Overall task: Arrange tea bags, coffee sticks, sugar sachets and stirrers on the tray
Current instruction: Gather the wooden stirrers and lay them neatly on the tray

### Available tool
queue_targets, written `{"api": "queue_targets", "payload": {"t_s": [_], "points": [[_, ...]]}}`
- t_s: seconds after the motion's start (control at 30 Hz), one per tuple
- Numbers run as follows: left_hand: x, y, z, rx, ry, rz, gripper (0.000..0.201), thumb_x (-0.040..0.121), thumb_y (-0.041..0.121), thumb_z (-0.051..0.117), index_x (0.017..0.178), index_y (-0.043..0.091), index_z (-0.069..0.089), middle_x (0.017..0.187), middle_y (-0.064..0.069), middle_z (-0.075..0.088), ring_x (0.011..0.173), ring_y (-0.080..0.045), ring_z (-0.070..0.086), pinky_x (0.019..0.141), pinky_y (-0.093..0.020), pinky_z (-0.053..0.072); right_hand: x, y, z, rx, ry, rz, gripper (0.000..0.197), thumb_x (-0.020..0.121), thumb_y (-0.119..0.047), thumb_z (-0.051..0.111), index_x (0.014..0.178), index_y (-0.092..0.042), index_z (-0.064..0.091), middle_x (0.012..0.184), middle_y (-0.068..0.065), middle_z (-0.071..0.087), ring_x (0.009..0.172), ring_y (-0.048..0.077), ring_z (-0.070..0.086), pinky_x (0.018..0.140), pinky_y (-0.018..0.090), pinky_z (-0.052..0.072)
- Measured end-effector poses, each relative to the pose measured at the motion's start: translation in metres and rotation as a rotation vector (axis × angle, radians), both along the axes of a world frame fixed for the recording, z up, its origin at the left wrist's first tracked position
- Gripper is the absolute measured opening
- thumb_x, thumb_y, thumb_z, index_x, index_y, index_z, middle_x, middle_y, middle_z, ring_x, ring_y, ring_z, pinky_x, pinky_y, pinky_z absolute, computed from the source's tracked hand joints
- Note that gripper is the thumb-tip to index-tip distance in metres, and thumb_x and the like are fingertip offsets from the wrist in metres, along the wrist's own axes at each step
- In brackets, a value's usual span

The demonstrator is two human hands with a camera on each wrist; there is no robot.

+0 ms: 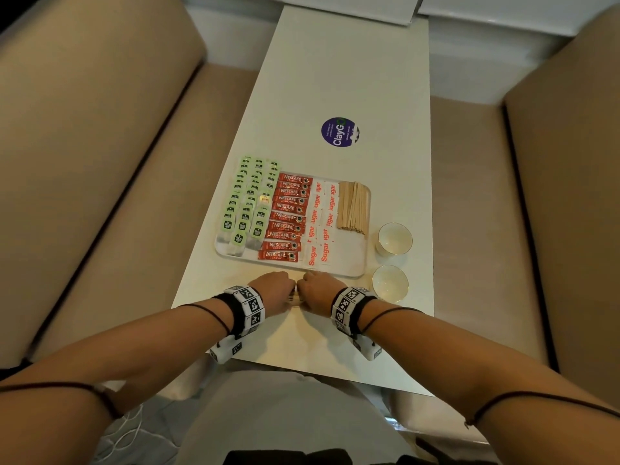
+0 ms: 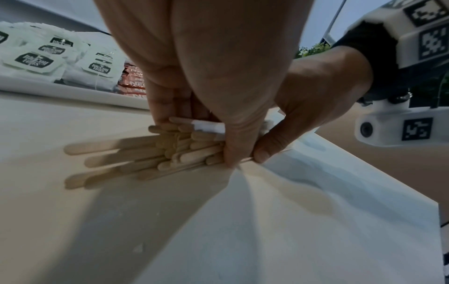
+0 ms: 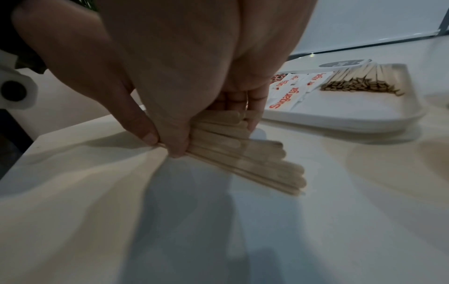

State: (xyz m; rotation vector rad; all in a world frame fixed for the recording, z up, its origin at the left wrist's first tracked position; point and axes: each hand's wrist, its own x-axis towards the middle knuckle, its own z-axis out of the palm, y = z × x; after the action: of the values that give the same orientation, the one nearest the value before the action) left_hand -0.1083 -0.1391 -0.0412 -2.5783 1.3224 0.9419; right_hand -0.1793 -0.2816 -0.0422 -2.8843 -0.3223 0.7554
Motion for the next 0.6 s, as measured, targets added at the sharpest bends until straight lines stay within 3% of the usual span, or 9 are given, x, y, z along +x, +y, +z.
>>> {"api": "queue_targets", "payload": {"t_s": [0.13, 0.37, 0.6], "points": [[-0.0001, 0.0013, -0.0023, 0.04, -0.019, -0.05, 0.015, 0.094, 0.019, 0.057, 0.1, 0.01, 0.067, 0.1, -0.011, 0.061, 0.091, -0.03, 0.062, 0.069, -0.032, 0.038, -0.0027, 0.0009, -0.0004, -0.009, 0.04, -0.018, 0.027, 0.1, -0.028, 0.055, 0.111, -0.006, 0.065, 0.109, 0.015, 0.065, 0.1, 0.034, 0.062, 0.087, 0.043, 0.053], [0.0027, 0.0005, -0.0029, 0.037, 0.004, -0.037, 0.02, 0.094, 0.027, 0.059, 0.1, 0.01, 0.068, 0.097, -0.013, 0.066, 0.089, -0.032, 0.064, 0.069, -0.032, 0.04, -0.0013, 0.0039, 0.0001, 0.008, 0.086, -0.096, 0.02, 0.099, -0.023, 0.057, 0.108, -0.007, 0.065, 0.107, 0.014, 0.067, 0.098, 0.034, 0.065, 0.083, 0.039, 0.05], [-0.0002, 0.0012, -0.0093, 0.027, 0.037, -0.012, 0.028, 0.096, 0.037, 0.06, 0.096, 0.01, 0.067, 0.095, -0.011, 0.068, 0.088, -0.03, 0.065, 0.068, -0.032, 0.041, -0.0058, 0.0089, -0.004, -0.002, 0.053, -0.103, 0.026, 0.098, -0.025, 0.057, 0.114, -0.006, 0.064, 0.11, 0.014, 0.062, 0.1, 0.033, 0.061, 0.081, 0.04, 0.048]]}}
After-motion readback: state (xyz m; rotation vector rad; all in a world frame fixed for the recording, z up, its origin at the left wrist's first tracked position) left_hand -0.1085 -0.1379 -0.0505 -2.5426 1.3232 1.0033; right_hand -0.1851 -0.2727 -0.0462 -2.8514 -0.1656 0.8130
